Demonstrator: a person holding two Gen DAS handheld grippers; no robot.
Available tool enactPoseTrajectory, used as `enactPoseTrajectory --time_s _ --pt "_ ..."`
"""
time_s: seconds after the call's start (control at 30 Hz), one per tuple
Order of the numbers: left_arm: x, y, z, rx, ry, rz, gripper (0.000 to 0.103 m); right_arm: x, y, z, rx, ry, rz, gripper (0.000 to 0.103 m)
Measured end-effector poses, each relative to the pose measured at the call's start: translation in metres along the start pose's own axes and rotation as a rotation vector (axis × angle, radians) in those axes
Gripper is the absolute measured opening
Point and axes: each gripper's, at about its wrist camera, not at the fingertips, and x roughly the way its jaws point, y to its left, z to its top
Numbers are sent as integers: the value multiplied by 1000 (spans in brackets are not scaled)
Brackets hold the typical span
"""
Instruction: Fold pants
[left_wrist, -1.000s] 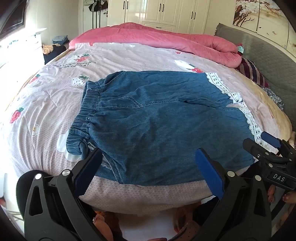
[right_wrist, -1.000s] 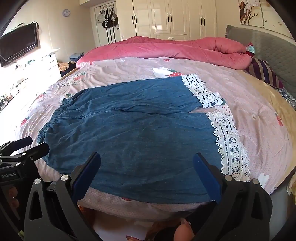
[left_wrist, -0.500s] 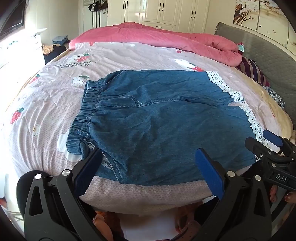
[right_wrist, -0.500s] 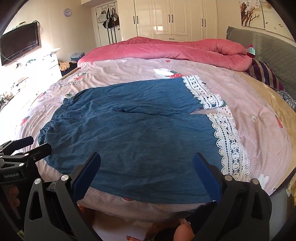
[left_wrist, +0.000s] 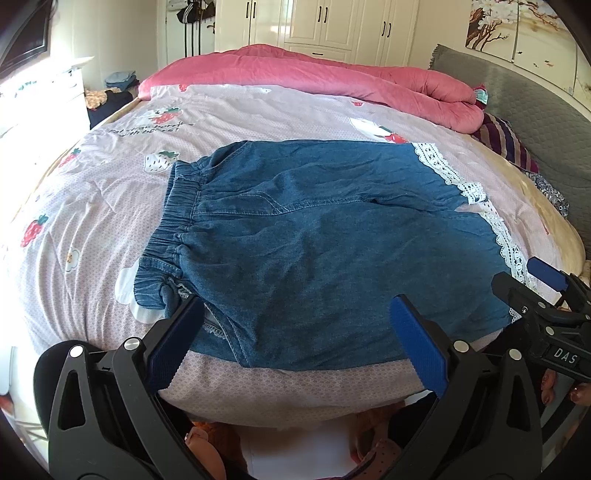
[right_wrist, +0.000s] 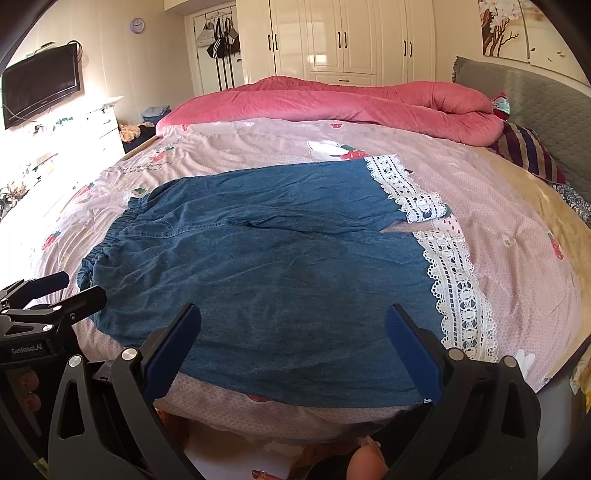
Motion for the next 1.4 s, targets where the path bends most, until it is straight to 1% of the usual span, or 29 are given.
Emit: enactPoseTrajectory --time_s 0.3,1.13,1.4 --pt "-1 -1 2 4 0 0 94 4 5 -2 -16 6 4 99" --pt "0 -2 2 10 -7 -1 94 7 2 -3 -7 7 0 99" --pt "10 -3 3 8 10 0 94 16 0 -2 -10 13 -6 99"
